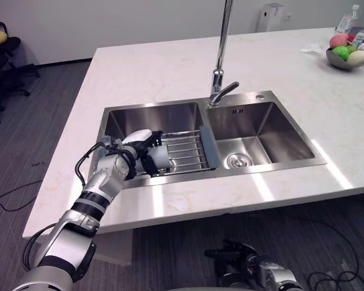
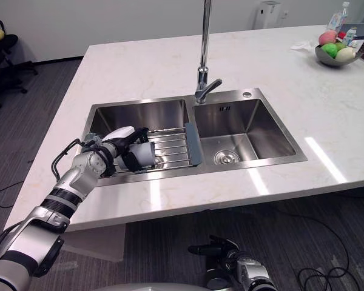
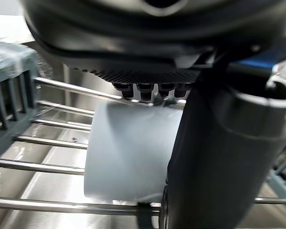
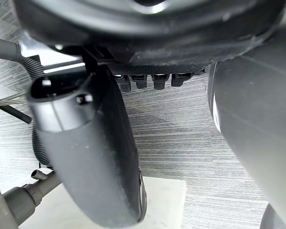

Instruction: Walk over to the sink, pick up the cup, carry it to the dishwasher, place the cup inside the dishwasher, then close the dishwasher door

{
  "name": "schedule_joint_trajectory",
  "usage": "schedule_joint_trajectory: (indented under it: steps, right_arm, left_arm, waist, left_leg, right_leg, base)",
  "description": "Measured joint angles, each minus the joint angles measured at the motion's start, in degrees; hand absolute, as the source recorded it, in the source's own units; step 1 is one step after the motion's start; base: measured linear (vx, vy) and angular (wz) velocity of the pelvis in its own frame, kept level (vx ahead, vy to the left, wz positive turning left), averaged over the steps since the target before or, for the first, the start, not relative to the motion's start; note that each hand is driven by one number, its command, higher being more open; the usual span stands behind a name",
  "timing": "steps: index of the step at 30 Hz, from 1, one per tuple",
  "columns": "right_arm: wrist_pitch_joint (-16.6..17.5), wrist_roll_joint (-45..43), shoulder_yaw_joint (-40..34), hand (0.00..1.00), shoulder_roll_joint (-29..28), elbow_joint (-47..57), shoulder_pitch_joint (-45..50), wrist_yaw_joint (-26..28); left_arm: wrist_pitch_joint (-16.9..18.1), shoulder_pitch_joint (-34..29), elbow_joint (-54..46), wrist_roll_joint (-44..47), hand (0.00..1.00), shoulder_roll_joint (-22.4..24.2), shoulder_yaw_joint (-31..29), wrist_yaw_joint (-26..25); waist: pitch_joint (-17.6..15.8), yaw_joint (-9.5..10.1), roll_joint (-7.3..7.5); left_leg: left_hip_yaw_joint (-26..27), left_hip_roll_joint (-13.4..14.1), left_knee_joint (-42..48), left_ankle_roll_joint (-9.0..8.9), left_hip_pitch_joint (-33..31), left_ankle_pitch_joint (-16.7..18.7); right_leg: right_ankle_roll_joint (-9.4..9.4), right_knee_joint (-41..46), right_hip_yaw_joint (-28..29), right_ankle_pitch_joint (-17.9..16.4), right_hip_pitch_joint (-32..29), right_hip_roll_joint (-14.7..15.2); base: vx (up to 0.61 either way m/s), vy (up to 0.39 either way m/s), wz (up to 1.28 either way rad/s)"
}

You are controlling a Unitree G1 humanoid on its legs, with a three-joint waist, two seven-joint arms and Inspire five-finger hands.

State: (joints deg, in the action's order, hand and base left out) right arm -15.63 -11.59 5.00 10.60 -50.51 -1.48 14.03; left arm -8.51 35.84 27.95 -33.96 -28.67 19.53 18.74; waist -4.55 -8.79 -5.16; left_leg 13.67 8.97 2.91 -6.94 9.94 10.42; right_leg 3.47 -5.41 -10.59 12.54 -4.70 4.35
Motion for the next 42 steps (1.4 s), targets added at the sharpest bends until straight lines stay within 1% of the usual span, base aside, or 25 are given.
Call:
schedule_joint_trajectory:
  steps: [4,11,12,16,17,20,24,25,27,31,39,41,42]
  right_arm:
    - [-0.2,0.0,0.0,1.0,0.0,0.0,-0.1,0.1]
    - [-0.5,0.0,0.0,1.0,0.3,0.0,-0.3,0.7]
    - [-0.5,0.1,0.0,1.0,0.3,0.0,-0.3,0.8]
    - [-0.5,0.2,0.0,1.0,0.3,0.0,-0.3,0.9]
    - [-0.6,0.3,0.0,1.0,0.3,0.0,-0.3,1.0]
    - [-0.6,0.5,0.0,1.0,0.3,0.0,-0.4,1.2]
    - [-0.6,0.6,-0.1,1.0,0.4,-0.1,-0.5,1.8]
    - [-0.6,0.6,-0.2,1.0,0.4,-0.3,-0.6,1.9]
    - [-0.6,0.8,-0.2,1.0,0.4,-0.7,-1.0,2.5]
    - [-1.1,2.5,-0.2,1.0,0.7,-1.9,-1.9,3.7]
    - [-1.1,2.8,-0.2,1.0,0.9,-3.1,-2.5,4.6]
    - [-1.0,2.8,-0.2,1.0,1.0,-3.1,-2.5,4.6]
    - [-0.9,2.7,-0.2,1.0,1.0,-3.1,-2.5,4.6]
  left_arm:
    - [-0.5,0.1,1.6,0.0,1.0,0.1,-1.3,0.2]
    - [-1.2,1.2,2.5,0.0,1.0,0.2,-2.5,3.3]
    - [-1.1,1.6,3.2,0.0,1.0,0.4,-3.3,4.0]
    - [-0.4,1.8,4.4,0.2,1.0,0.4,-3.5,3.8]
    - [0.3,1.8,4.8,0.2,0.0,0.5,-3.9,3.8]
    - [1.9,1.8,5.5,0.1,0.0,0.5,-5.8,3.7]
    - [2.8,3.5,5.9,-1.3,0.0,0.4,-7.9,4.0]
    - [3.2,3.7,6.0,-1.7,0.0,0.1,-7.8,4.3]
    - [5.7,3.9,6.1,-3.8,0.0,-1.4,-6.2,4.6]
    - [7.9,3.9,6.1,-3.7,0.0,-1.9,-5.6,6.3]
    - [9.1,3.1,6.1,-2.2,0.0,-2.4,-5.4,6.0]
    - [9.4,2.6,6.2,0.0,0.0,-2.9,-5.3,4.9]
    - [9.9,1.9,6.2,2.2,0.0,-3.4,-5.4,3.5]
  waist:
    - [0.0,-0.04,-0.02]
    - [-0.2,-0.04,-0.26]
    - [-0.2,-0.05,-0.26]
    - [-0.3,-0.04,-0.28]
    - [-0.3,-0.03,-0.28]
    - [-0.3,-0.06,-0.28]
    - [-0.3,-0.13,-0.29]
    - [-0.3,-0.2,-0.31]
    - [-0.4,-0.45,-0.48]
    - [-0.5,-0.38,-0.73]
    - [-0.6,-0.39,-0.82]
    - [-0.6,-0.39,-0.93]
    - [-0.7,-0.37,-0.99]
  left_leg:
    - [0.4,0.0,0.0,-0.01,0.2,0.0]
    - [0.4,0.3,0.0,-0.09,0.3,0.0]
    - [0.5,0.3,0.0,-0.11,0.3,0.0]
    - [0.6,0.4,0.0,-0.16,0.5,0.1]
    - [0.6,0.4,0.0,-0.16,0.5,0.1]
    - [0.6,0.4,0.0,-0.2,0.5,0.1]
    - [0.6,0.8,0.0,-0.46,0.6,0.3]
    - [0.6,0.9,0.0,-0.54,0.6,0.3]
    - [0.6,1.2,0.0,-0.84,0.8,0.5]
    - [1.0,1.2,0.0,-1.06,1.6,0.6]
    - [1.0,0.6,0.0,-1.11,2.1,0.7]
    - [1.0,0.8,0.0,-1.11,2.1,0.7]
    - [1.0,0.8,0.1,-1.11,2.1,0.7]
  right_leg:
    - [-0.01,0.0,0.3,0.0,0.0,-0.1]
    - [-0.13,0.0,0.3,-0.1,0.0,-0.4]
    - [-0.13,0.0,0.3,-0.1,0.0,-0.4]
    - [-0.12,0.0,0.4,-0.2,0.1,-0.4]
    - [-0.1,0.0,0.4,-0.2,0.1,-0.4]
    - [-0.09,0.0,0.4,-0.3,0.2,-0.4]
    - [-0.14,0.0,0.2,-0.6,0.2,-0.8]
    - [-0.15,0.0,0.2,-0.6,0.3,-0.9]
    - [-0.19,0.0,0.2,-0.8,0.5,-1.3]
    - [-0.14,0.0,-0.1,-1.0,1.3,-1.3]
    - [0.22,0.0,-0.4,-1.5,1.8,-1.0]
    - [0.14,0.0,-0.6,-1.6,1.9,-1.1]
    - [0.11,0.0,-0.7,-1.7,1.9,-1.2]
  base:
    - [-0.03,-0.022,-0.04]
    - [0.0,-0.005,0.0]
    - [0.0,0.0,0.0]
    - [0.0,-0.004,-0.01]
    - [0.0,0.0,0.0]
    - [0.0,0.0,0.0]
    - [0.0,0.0,0.0]
    - [0.0,0.0,0.0]
    - [0.02,-0.002,-0.01]
    - [0.02,-0.001,-0.01]
    - [0.0,0.0,0.0]
    - [-0.04,-0.034,0.03]
    - [-0.03,-0.03,0.03]
